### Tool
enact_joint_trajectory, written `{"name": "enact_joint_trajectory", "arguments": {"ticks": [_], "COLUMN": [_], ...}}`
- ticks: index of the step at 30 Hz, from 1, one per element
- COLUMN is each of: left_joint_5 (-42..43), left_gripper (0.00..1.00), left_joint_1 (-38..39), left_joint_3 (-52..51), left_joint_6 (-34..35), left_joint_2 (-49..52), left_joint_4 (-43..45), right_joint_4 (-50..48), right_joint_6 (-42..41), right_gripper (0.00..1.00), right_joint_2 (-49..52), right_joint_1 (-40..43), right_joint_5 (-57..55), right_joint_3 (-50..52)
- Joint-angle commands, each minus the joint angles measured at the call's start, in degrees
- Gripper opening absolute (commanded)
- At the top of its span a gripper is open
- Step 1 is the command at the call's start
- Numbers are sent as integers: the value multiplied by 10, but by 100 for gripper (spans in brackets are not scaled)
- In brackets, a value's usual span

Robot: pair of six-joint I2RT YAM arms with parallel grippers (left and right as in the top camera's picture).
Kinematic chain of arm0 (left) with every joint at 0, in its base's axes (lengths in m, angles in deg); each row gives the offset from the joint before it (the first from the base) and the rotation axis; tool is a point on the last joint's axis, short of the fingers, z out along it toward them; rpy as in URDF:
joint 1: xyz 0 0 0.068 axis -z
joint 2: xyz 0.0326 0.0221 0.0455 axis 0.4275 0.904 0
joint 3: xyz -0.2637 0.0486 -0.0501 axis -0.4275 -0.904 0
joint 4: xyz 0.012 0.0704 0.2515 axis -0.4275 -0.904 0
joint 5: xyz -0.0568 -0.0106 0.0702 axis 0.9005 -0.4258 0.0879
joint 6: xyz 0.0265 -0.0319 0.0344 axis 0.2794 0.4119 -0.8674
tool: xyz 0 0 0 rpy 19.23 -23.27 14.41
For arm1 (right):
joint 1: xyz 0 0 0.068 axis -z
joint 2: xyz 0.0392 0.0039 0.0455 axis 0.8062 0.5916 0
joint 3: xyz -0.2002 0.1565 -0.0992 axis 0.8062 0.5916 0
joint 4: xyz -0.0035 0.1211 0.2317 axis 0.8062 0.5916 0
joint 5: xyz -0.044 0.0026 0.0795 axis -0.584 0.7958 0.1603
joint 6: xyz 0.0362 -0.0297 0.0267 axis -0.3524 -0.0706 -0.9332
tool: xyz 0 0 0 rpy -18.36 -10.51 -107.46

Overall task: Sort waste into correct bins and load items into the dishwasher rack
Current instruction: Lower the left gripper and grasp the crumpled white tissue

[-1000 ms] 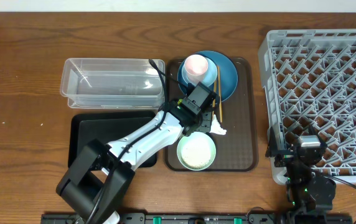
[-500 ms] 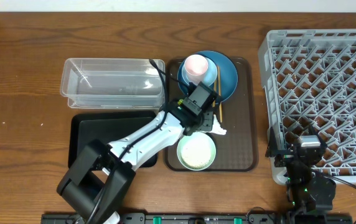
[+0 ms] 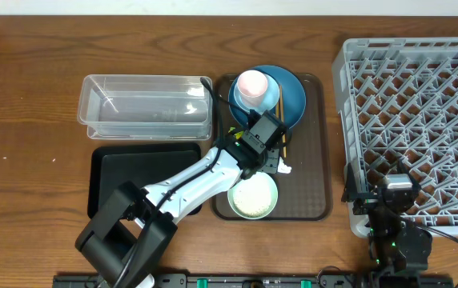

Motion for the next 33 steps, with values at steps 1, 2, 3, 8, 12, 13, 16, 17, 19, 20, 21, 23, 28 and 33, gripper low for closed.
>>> {"name": "enact_joint_trajectory", "arguments": {"ticks": [1, 2, 3, 8, 12, 13, 16, 17, 19, 20, 21, 23, 28, 33], "left_joint_5": [-15, -15, -15, -17, -18, -18, -29, -33, -33, -33, -33, -32, -33, -33], "left_gripper": [45, 45, 45, 45, 45, 45, 45, 45, 46, 47, 47, 47, 47, 29], "left_joint_1": [1, 1, 1, 1, 1, 1, 1, 1, 1, 1, 1, 1, 1, 1], "left_joint_3": [-5, -6, -7, -13, -17, -18, -21, -21, -21, -21, -21, -21, -21, -21], "left_joint_6": [1, 1, 1, 1, 1, 1, 3, 3, 3, 3, 3, 4, 3, 3], "left_joint_2": [9, 9, 9, 10, 11, 12, 18, 21, 28, 32, 35, 43, 60, 60], "left_joint_4": [1, 2, 2, 12, 13, 16, 19, 19, 28, 31, 36, 43, 44, 44], "right_joint_4": [1, 1, 1, 1, 1, 2, 2, 1, 1, 1, 2, 2, 2, 2], "right_joint_6": [4, 4, 4, 4, 4, 4, 4, 4, 4, 4, 4, 4, 4, 4], "right_gripper": [99, 99, 99, 99, 99, 99, 99, 99, 99, 99, 99, 99, 99, 99], "right_joint_2": [-4, -4, -4, -4, -4, -4, -4, -4, -4, -4, -4, -4, -4, -4], "right_joint_1": [3, 3, 3, 3, 3, 3, 3, 3, 3, 3, 3, 3, 3, 3], "right_joint_5": [-3, -3, -3, -3, -3, -3, -3, -3, -3, -3, -3, -3, -3, -3], "right_joint_3": [1, 1, 1, 1, 1, 1, 1, 1, 1, 1, 1, 1, 1, 1]}}
